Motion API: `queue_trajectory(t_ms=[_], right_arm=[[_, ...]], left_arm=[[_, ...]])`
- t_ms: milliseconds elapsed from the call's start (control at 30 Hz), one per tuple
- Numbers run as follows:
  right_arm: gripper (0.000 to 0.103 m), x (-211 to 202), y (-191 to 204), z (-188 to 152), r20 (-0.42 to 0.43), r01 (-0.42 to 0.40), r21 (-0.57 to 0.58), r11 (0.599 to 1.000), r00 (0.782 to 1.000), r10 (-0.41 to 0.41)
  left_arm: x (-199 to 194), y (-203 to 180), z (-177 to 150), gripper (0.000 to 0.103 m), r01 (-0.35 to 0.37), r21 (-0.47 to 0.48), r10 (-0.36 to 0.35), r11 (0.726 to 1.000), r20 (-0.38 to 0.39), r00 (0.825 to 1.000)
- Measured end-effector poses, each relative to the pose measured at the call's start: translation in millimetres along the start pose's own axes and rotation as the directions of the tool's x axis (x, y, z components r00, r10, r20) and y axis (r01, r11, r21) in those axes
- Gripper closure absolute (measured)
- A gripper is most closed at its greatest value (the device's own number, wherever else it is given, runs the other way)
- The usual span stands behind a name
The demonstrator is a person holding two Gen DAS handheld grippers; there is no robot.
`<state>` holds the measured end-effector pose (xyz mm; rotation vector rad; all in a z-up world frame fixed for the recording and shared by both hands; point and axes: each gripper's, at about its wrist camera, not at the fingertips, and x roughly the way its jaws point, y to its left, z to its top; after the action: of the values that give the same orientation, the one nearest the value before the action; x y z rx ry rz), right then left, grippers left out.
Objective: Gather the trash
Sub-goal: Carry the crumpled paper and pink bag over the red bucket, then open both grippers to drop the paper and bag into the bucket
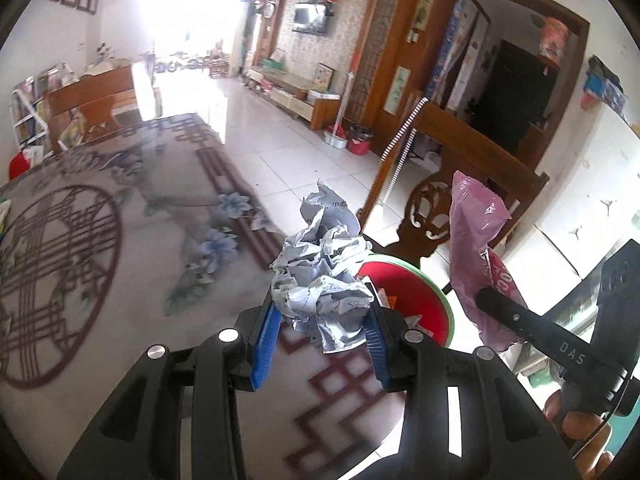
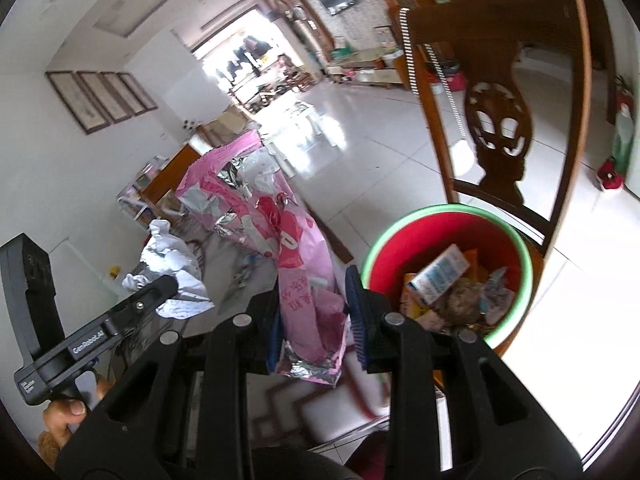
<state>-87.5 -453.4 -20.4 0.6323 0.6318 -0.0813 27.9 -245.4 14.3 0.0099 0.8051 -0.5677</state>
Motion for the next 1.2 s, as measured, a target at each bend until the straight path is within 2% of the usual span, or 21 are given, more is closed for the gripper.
queue_trajectory(t_ms=[467,733,1000,1100,1167,1200], right_arm=[[0.075,22,-62,6,-0.003,0.066,0.140,0.988,0.998,-0.066],[0.075,32,-72,9,-0.008,0.092,0.160,0.983,0.996,-0.092],[0.075,36,-70,13,-0.004,0.106,0.160,0.981,0.994,-0.106],[0.074,37,-69,13,-0.003,0.123,0.154,0.980,0.992,-0.124],[0.066,38,-70,14,0.003,0.133,0.158,0.979,0.991,-0.135],[0.065,38,-70,15,0.007,0.134,0.159,0.978,0.991,-0.137]], left_arm=[[76,-42,15,0.065,0.093,0.075,-0.085,0.993,-0.096,0.992],[102,-55,15,0.065,0.145,0.070,-0.133,0.987,-0.145,0.980],[108,-65,11,0.065,0.144,0.097,-0.128,0.985,-0.159,0.979],[110,-62,11,0.052,0.150,0.079,-0.136,0.986,-0.158,0.978],[112,-57,13,0.040,0.155,0.055,-0.145,0.986,-0.160,0.977],[113,-54,13,0.037,0.161,0.037,-0.153,0.986,-0.156,0.976]])
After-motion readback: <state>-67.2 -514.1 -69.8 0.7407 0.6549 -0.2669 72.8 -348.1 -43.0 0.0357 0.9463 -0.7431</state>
